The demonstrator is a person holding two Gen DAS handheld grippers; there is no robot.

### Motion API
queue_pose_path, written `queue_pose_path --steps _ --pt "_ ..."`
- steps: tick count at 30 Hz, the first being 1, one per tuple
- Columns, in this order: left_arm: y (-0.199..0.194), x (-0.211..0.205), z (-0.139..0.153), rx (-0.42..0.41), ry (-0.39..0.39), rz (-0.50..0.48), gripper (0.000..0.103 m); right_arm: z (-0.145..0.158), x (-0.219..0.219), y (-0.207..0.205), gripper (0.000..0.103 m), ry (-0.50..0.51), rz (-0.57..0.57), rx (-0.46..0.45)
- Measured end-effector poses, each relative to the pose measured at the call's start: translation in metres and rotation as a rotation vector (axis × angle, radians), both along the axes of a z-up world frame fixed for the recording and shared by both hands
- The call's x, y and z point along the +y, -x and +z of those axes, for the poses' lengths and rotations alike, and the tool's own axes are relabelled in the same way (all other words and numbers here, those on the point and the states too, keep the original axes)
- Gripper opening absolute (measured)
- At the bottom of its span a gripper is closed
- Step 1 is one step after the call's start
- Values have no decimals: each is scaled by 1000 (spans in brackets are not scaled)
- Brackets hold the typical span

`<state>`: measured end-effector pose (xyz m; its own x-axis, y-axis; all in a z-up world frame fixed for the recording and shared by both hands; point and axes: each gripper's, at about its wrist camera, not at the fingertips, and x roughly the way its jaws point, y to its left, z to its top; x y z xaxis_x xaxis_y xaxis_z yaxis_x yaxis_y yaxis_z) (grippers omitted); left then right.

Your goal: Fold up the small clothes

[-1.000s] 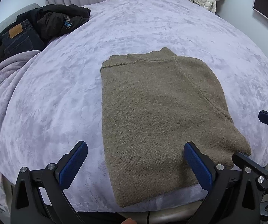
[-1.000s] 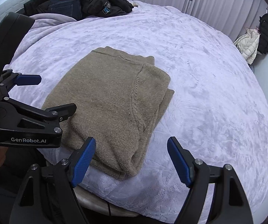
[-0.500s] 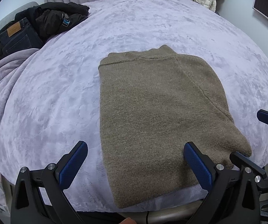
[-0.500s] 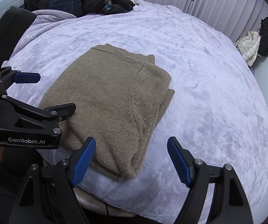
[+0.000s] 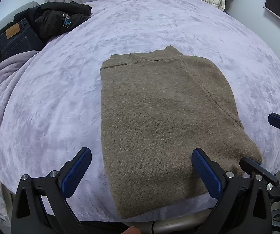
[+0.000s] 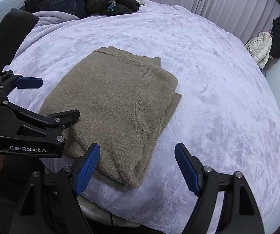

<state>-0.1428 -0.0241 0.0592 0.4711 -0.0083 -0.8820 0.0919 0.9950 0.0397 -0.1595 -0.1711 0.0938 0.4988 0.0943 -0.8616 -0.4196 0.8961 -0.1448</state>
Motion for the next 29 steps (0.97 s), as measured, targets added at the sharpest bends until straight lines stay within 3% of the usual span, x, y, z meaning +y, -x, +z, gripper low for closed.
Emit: queue_pose_path --steps 23,29 --pt "-1 -9 1 2 -21 -14 103 2 -7 -3 82 -33 15 -6" --pt "0 -32 8 -24 -42 -51 103 1 -25 -2 81 -60 -10 -16"
